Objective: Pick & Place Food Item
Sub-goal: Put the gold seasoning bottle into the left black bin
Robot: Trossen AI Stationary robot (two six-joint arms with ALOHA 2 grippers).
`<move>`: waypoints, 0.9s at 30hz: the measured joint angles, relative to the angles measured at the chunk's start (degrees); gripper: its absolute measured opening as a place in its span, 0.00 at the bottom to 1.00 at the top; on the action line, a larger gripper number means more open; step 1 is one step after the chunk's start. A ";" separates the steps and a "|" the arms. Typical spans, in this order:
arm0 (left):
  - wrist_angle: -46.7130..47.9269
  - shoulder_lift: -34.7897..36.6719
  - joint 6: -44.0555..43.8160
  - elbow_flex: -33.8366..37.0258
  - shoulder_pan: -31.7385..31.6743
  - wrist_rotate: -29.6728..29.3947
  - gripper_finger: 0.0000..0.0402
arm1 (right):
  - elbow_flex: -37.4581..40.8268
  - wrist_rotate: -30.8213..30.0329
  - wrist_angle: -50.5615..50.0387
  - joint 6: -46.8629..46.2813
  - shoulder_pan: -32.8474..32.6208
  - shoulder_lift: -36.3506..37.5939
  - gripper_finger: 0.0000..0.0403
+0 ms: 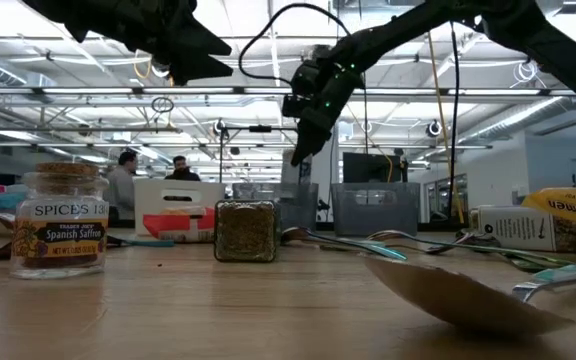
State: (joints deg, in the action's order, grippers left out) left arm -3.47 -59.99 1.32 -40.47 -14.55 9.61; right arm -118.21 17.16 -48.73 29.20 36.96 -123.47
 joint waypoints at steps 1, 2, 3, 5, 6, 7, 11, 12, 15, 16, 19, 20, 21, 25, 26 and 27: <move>0.01 0.00 0.13 0.00 0.00 -0.02 0.69 | 0.00 -0.15 0.11 0.04 0.15 -0.17 0.67; 0.16 0.02 0.30 0.00 0.00 -0.08 0.69 | 0.00 -0.40 0.13 0.09 0.28 -0.25 0.67; 0.36 0.02 0.33 0.00 -0.02 -0.29 0.69 | 0.00 -0.47 -0.31 0.21 0.48 -0.27 0.67; 0.41 0.00 0.42 0.00 0.00 -0.89 0.69 | 0.04 -0.39 -0.99 0.32 0.60 -0.23 0.67; 0.38 0.00 0.54 0.00 0.00 -1.12 0.69 | 0.04 -0.41 -0.76 0.49 0.64 -0.23 0.67; 0.38 0.00 0.72 0.00 0.00 -1.15 0.69 | 0.04 -0.43 -0.64 0.68 0.64 -0.23 0.67; 0.38 0.00 1.14 0.00 -0.02 -1.16 0.69 | 0.04 -0.45 -1.04 1.02 0.64 -0.23 0.67; 0.36 0.00 1.12 0.00 0.00 -1.16 0.69 | 0.04 -0.43 -1.02 1.08 0.62 -0.23 0.67; 0.37 0.00 0.98 0.00 -0.01 -1.16 0.69 | 1.30 -0.43 0.49 1.55 0.45 -0.18 0.67; 0.36 0.00 0.95 0.00 0.00 -1.18 0.69 | 2.20 -0.41 1.60 1.55 0.40 -0.18 0.67; 0.38 0.00 0.90 0.00 0.00 -1.18 0.69 | 4.41 -0.51 1.80 1.52 0.37 -0.23 0.67; 0.36 0.00 0.90 0.00 0.00 -1.18 0.69 | 4.94 -0.50 1.79 1.52 0.38 -0.23 0.67; 0.36 0.00 0.90 0.00 0.00 -1.18 0.69 | 5.47 -0.53 2.23 1.53 0.47 -0.23 0.67; 0.34 0.00 0.83 0.00 -0.01 -1.20 0.69 | 7.66 -0.42 5.26 1.58 0.47 -0.23 0.67; 0.34 0.00 0.90 0.00 -0.01 -1.20 0.69 | 7.78 -0.50 5.58 1.55 0.47 -0.23 0.67; 0.35 0.00 0.92 0.00 -0.01 -1.22 0.69 | 7.86 -0.51 5.61 1.57 0.47 -0.23 0.67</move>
State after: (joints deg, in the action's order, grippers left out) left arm -3.13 -59.99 2.24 -40.47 -14.56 8.39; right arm -110.35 16.66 -43.11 30.76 37.43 -123.70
